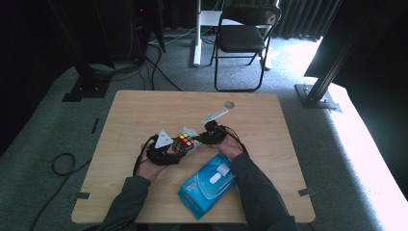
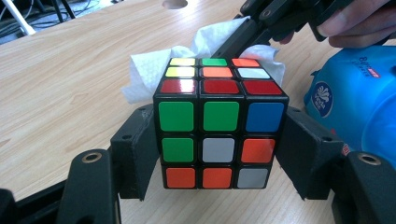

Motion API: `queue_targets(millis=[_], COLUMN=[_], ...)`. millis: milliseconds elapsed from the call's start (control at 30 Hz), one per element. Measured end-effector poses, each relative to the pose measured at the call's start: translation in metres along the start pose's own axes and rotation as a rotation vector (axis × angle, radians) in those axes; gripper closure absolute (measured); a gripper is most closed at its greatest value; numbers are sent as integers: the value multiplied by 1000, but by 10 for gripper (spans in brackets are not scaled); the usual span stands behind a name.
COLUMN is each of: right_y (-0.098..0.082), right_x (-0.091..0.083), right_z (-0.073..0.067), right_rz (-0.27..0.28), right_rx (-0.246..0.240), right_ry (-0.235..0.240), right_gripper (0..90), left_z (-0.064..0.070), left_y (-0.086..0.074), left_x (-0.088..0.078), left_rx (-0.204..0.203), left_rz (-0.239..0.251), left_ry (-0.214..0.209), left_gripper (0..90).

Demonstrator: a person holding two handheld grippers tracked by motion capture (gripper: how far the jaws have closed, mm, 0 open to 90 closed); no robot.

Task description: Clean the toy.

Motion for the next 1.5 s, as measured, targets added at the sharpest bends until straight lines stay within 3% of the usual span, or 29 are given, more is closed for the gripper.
queue_targets(millis=[367, 700, 1033, 1300, 1500], right_y=[3, 3, 3, 0, 3], right_x=[-3, -2, -3, -1, -5], right_z=[-6, -9, -7, -5, -5], right_rz=[15, 12, 20, -7, 31], right_rx=[-31, -49, -41, -31, -9], right_ry=[4, 13, 13, 20, 41], right_gripper=[861, 861, 856, 856, 856], left_z=[0, 0, 0, -1, 0], left_y=[-5, -8, -5, -1, -2], left_x=[5, 6, 4, 0, 2], left_rx=[-8, 10, 21, 6, 12], left_rz=[-33, -58, -35, -6, -12], left_ry=[0, 7, 14, 8, 4], left_gripper=[343, 345, 347, 347, 346])
Point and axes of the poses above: each handheld gripper's, and its own axes: x roughly forward along the jaws, y roughly out of its top, z roughly to its right, the point moved 8 cm from there along x, roughly forward along the jaws, and after that the axes turned 8 degrees about -x, right-handed, at the moved point
